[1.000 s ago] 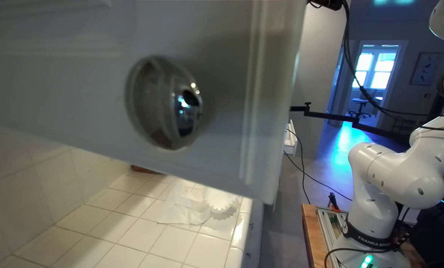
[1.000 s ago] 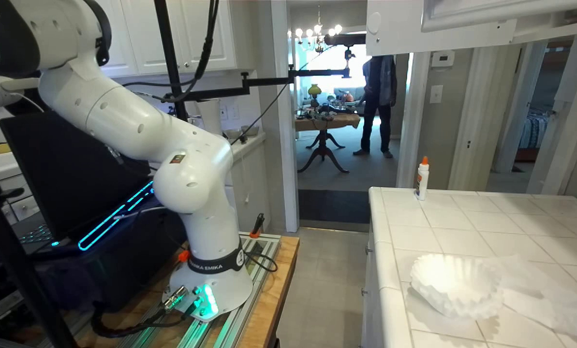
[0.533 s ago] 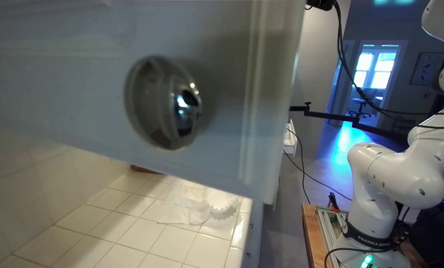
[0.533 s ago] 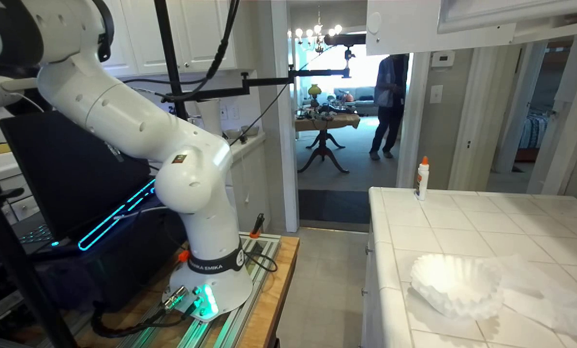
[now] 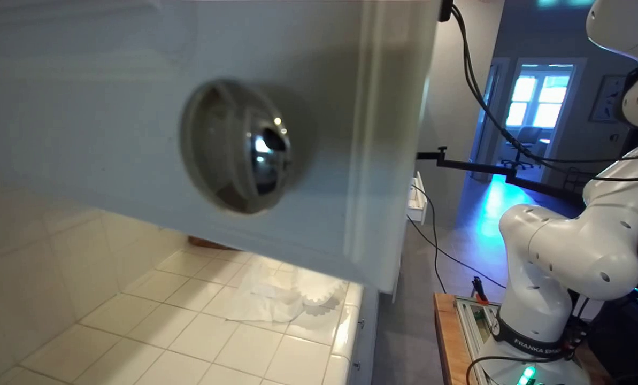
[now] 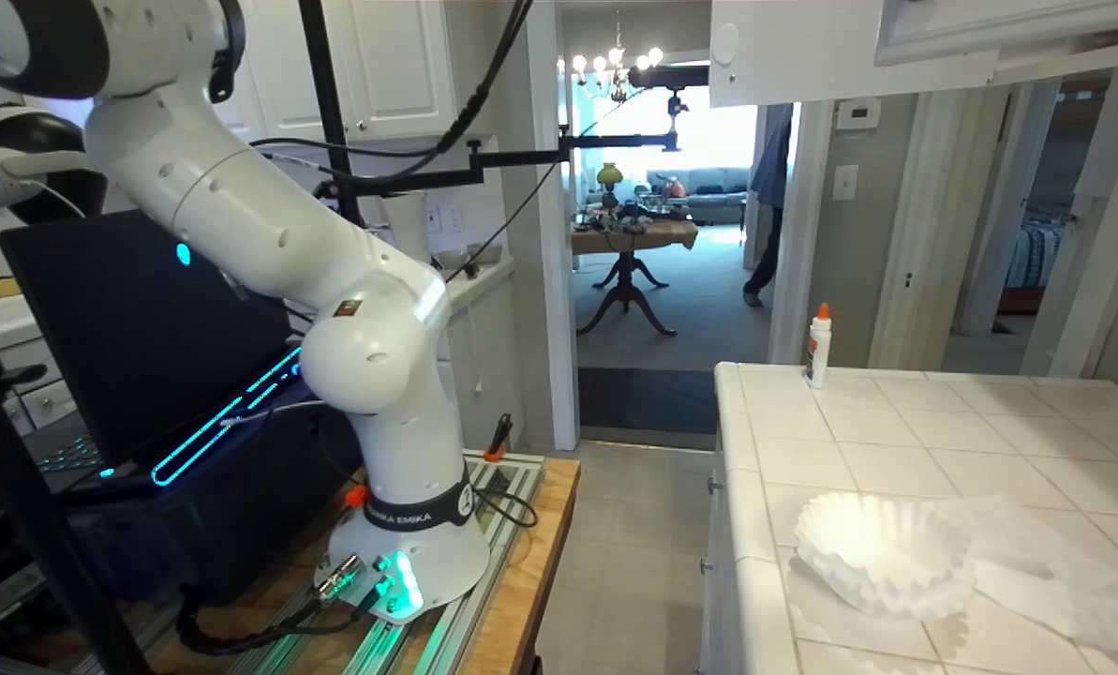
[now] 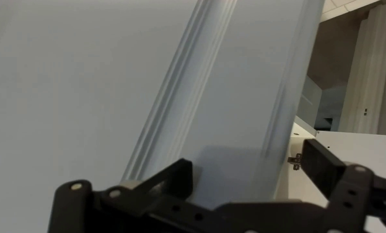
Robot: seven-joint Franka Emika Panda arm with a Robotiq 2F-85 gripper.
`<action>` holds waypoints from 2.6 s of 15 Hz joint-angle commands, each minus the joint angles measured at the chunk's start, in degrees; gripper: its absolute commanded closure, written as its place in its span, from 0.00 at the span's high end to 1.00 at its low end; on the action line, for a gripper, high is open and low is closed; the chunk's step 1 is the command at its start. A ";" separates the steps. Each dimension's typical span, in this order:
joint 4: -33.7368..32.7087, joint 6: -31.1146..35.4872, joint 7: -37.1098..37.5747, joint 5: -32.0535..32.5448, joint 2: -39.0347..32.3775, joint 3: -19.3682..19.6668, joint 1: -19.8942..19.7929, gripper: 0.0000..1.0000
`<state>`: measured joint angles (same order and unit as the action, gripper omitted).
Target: Close the cupboard door
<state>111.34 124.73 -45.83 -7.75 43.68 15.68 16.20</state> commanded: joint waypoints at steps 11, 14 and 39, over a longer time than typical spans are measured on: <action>2.32 9.30 5.50 -0.93 -6.89 -5.02 -1.44 1.00; 2.71 10.54 6.33 -0.28 -8.34 -6.17 -1.79 1.00; 2.10 13.50 23.89 17.10 -12.72 -17.89 -12.10 1.00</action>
<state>112.86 139.79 -29.08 3.32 29.17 1.45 8.70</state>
